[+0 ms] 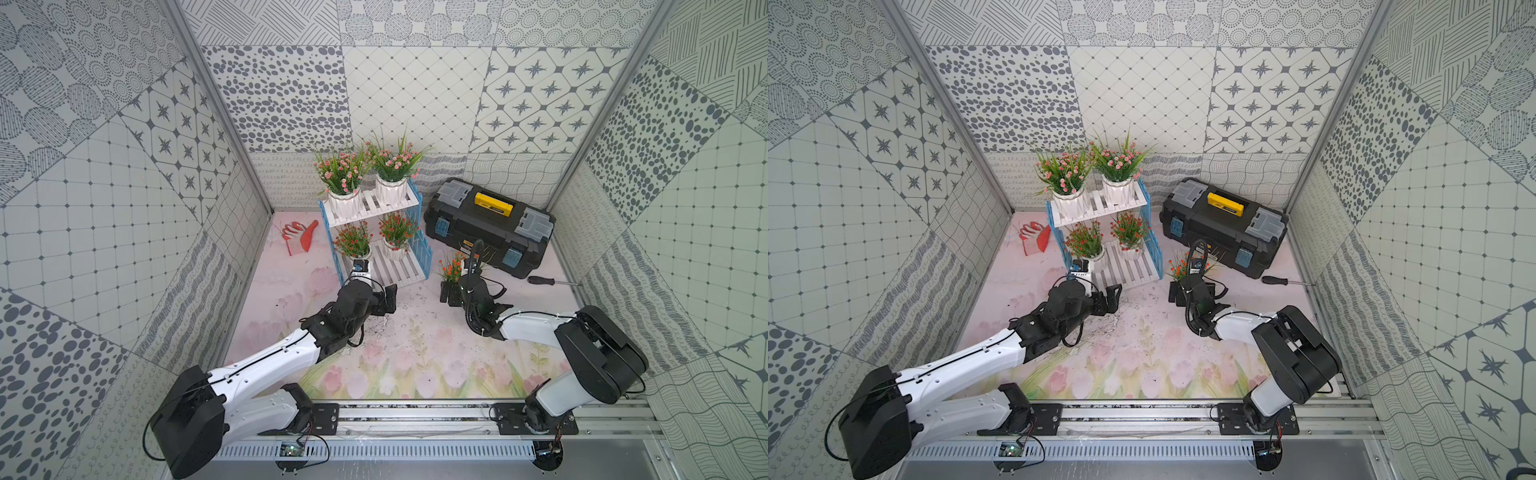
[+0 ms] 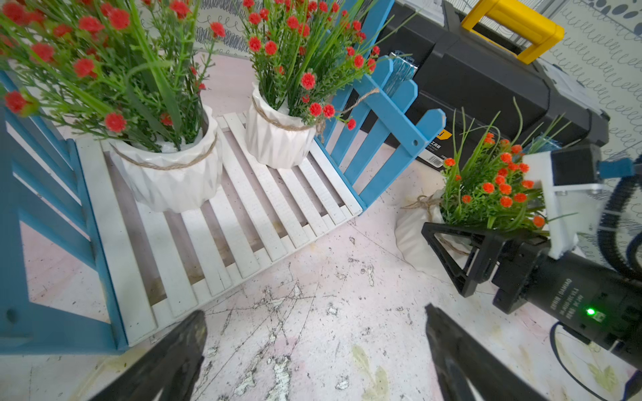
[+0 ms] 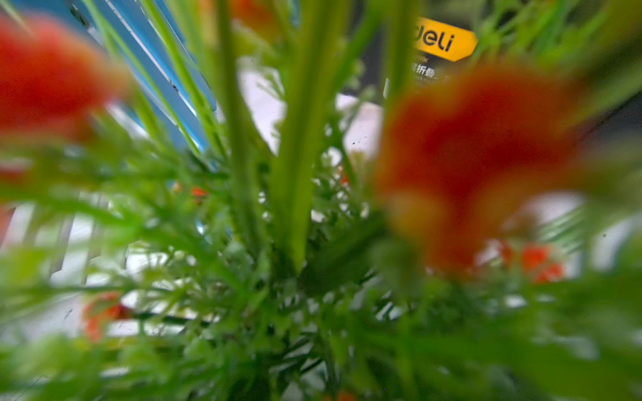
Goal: Place the baby's breath potted plants on the rack by color
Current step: Pick up the baby's breath potted plant from the center of the board.
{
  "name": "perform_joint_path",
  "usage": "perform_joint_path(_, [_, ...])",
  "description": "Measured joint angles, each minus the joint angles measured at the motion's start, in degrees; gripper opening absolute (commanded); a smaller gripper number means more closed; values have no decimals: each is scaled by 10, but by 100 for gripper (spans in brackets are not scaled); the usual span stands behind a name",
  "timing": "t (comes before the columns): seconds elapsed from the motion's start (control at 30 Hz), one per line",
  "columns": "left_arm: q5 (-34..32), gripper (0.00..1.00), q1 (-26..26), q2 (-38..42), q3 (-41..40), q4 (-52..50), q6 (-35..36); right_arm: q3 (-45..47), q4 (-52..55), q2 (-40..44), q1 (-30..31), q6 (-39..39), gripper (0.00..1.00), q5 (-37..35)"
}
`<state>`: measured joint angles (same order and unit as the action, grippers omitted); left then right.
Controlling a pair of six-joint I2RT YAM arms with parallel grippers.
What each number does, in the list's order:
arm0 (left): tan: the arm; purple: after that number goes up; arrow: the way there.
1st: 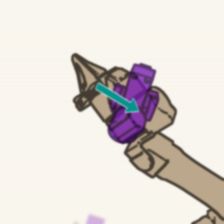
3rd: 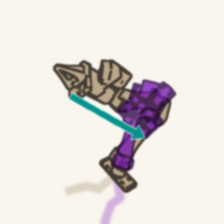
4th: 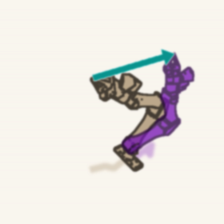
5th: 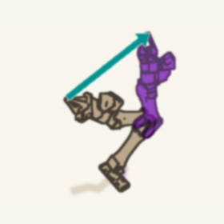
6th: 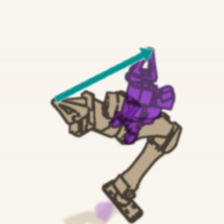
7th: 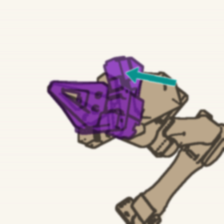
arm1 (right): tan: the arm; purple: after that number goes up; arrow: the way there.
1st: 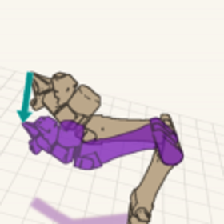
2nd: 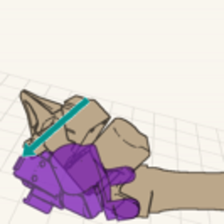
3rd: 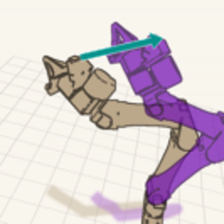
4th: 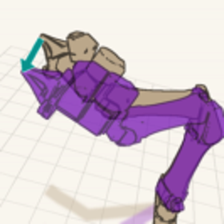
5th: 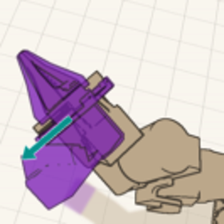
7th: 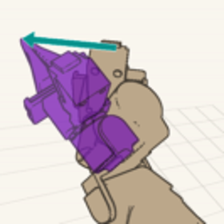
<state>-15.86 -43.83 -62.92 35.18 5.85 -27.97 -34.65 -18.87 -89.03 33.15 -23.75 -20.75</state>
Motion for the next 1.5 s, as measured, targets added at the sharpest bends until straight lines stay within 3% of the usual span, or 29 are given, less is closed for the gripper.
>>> perform_joint_path(0.17, [0,98,0,3,-1,0,0,-6,-15,-12,-7,4,97,2])
perform_joint_path(0.43, [-1,98,0,12,-8,2,0,-6,-35,-18,-8,17,80,-7])
perform_joint_path(0.7, [-2,98,1,15,-12,4,0,-4,-15,-2,-8,30,79,-4])
perform_joint_path(1.2, [1,99,3,47,0,-12,0,-6,130,186,0,75,79,43])
perform_joint_path(1.5, [12,98,15,118,19,-53,0,-64,204,194,86,96,81,63])
